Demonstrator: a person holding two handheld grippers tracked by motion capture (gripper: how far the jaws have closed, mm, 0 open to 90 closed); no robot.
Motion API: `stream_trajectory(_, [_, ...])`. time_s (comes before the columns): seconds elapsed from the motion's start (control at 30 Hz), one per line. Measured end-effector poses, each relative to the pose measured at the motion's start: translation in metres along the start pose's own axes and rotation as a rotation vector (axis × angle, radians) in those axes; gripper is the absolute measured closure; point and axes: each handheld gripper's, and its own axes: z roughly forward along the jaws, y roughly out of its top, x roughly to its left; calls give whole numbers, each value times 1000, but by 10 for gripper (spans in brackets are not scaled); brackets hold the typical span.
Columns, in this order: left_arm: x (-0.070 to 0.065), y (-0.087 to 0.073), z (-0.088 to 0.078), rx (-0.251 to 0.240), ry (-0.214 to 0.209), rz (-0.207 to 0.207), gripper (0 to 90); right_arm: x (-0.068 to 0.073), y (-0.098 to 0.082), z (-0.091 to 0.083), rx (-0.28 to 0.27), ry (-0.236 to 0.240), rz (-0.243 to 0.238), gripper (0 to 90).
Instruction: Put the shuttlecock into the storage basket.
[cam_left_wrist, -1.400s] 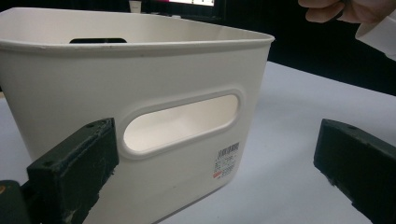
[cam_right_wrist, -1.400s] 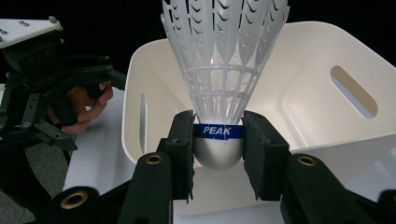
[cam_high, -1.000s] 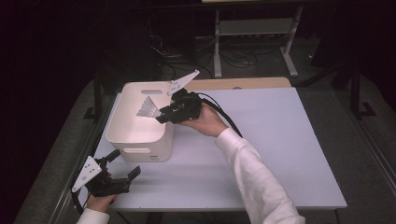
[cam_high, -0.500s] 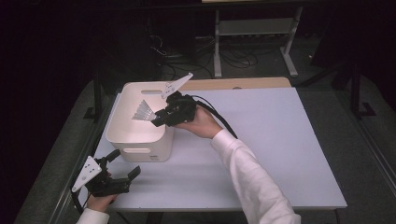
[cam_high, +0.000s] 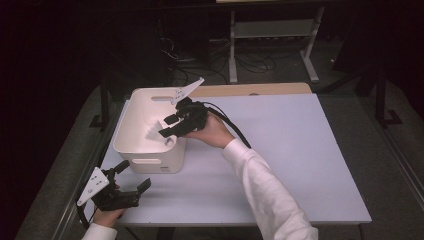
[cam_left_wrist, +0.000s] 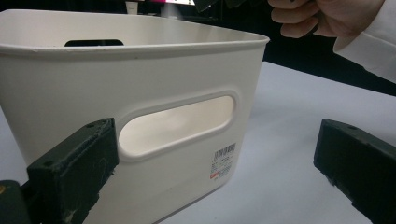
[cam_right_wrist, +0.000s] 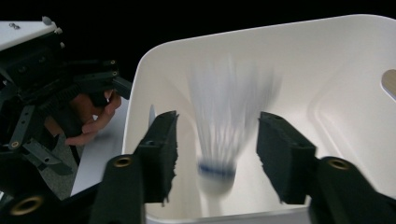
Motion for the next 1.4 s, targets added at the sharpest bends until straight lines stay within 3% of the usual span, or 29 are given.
stream_trajectory(0.07, [1,0,0,3,0,7,0,-1,0,-5,-9,-7,13,324])
stream_trajectory(0.1, [0,0,0,3,1,4,0,-1,0,-5,-9,-7,13,324])
stream_trajectory(0.37, [0,0,0,9,6,-1,0,-6,-3,-20,-24,-38,57,0])
stream_trajectory(0.83, [-1,-1,1,0,18,5,0,-11,-30,-57,-50,-111,40,0])
stream_trajectory(1.03, [-2,-1,2,-2,16,-12,0,-14,-46,-71,-59,-131,62,0])
stream_trajectory(1.07, [-2,-1,2,-2,15,-13,0,-13,-48,-74,-71,-124,91,0])
stream_trajectory(1.4, [-2,-1,3,19,21,-14,0,-13,-72,-100,-109,-158,107,0])
